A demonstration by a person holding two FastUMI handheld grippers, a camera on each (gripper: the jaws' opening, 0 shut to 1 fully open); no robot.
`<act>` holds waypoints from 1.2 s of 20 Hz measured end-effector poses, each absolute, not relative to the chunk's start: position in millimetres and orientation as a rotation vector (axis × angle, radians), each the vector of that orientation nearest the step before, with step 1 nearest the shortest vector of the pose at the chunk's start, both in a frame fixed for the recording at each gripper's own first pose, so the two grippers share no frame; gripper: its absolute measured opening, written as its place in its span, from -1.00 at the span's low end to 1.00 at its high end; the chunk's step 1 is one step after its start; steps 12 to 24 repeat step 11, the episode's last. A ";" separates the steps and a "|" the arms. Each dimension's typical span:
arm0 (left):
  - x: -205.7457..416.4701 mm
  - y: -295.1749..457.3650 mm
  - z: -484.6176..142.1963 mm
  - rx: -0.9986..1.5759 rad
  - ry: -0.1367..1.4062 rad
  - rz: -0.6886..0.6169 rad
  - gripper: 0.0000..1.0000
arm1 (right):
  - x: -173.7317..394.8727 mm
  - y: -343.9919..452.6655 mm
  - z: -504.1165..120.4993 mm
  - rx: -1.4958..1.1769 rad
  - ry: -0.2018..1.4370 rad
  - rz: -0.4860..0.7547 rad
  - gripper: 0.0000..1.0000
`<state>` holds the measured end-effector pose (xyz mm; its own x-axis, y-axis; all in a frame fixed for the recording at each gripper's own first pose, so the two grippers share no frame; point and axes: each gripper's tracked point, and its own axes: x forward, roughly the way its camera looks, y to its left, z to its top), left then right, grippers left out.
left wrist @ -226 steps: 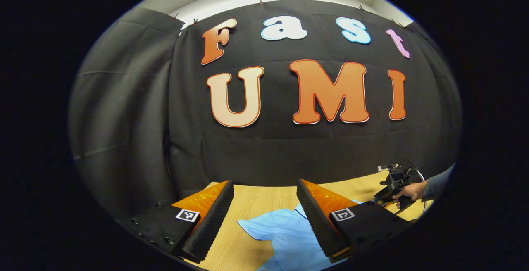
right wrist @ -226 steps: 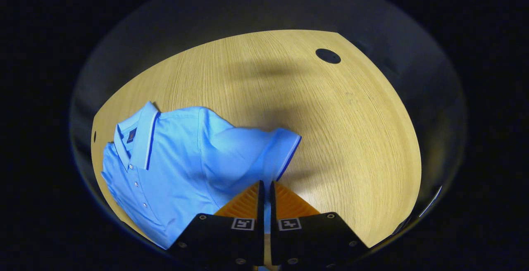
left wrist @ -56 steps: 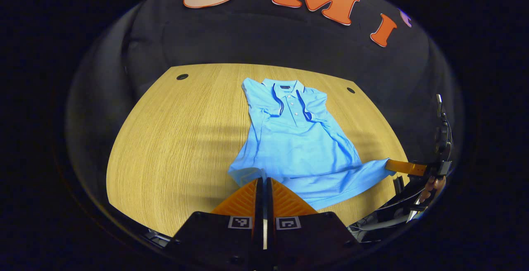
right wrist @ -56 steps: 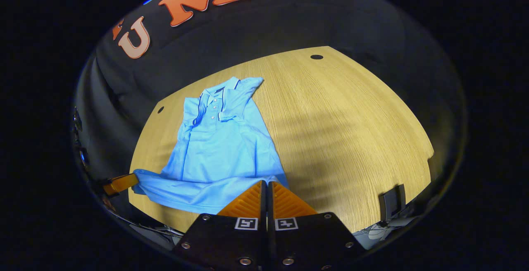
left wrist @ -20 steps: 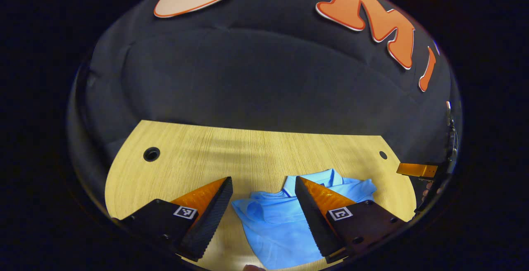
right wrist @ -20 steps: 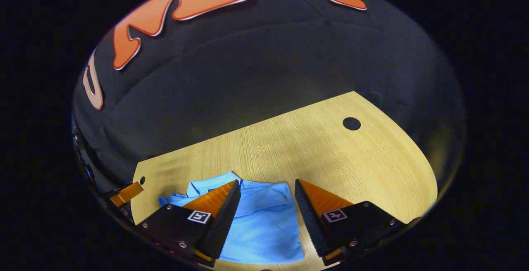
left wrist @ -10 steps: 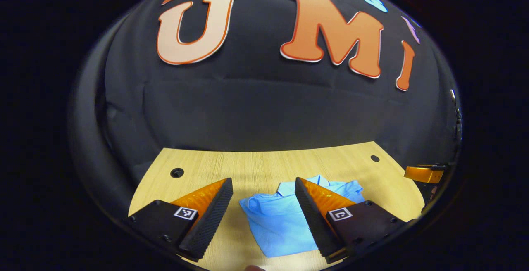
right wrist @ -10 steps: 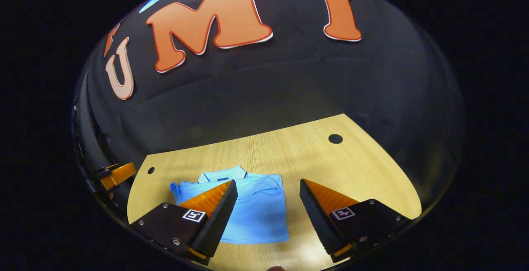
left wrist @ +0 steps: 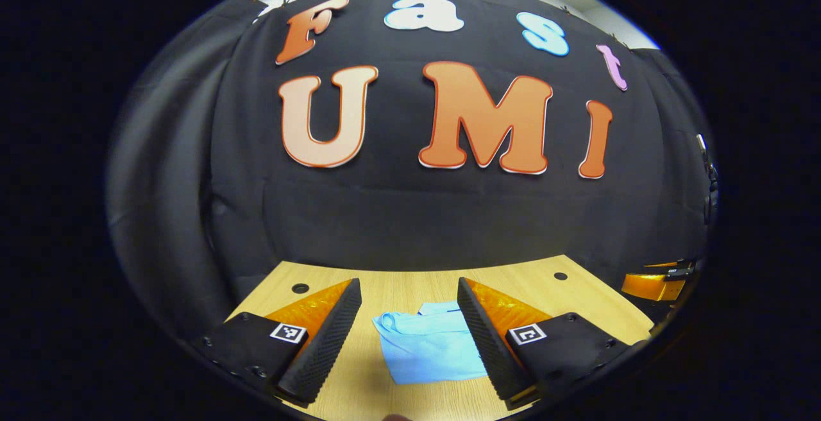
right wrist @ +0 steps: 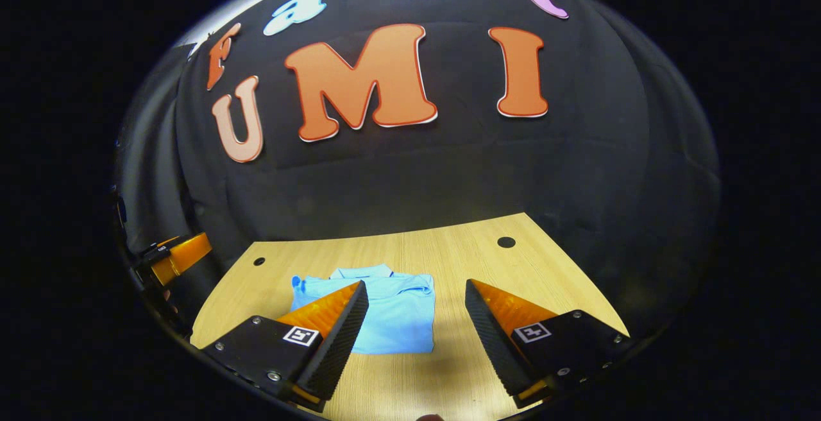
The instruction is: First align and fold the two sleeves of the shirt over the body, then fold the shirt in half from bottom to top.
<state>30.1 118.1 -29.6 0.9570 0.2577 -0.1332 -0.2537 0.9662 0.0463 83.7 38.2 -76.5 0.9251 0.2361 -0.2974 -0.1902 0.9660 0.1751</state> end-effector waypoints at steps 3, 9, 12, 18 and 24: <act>-20.1 104.1 -16.6 0.059 0.068 0.291 0.96 | 47.9 36.0 -64.3 0.099 0.277 0.257 0.92; -99.9 68.6 13.3 0.140 -0.066 0.307 0.96 | -6.2 31.3 -36.7 -0.005 0.117 0.300 0.93; -120.4 58.7 11.1 0.165 -0.080 0.310 0.90 | -19.4 32.5 -33.6 -0.038 0.086 0.310 0.94; -120.4 58.7 11.1 0.165 -0.080 0.310 0.90 | -19.4 32.5 -33.6 -0.038 0.086 0.310 0.94; -120.4 58.7 11.1 0.165 -0.080 0.310 0.90 | -19.4 32.5 -33.6 -0.038 0.086 0.310 0.94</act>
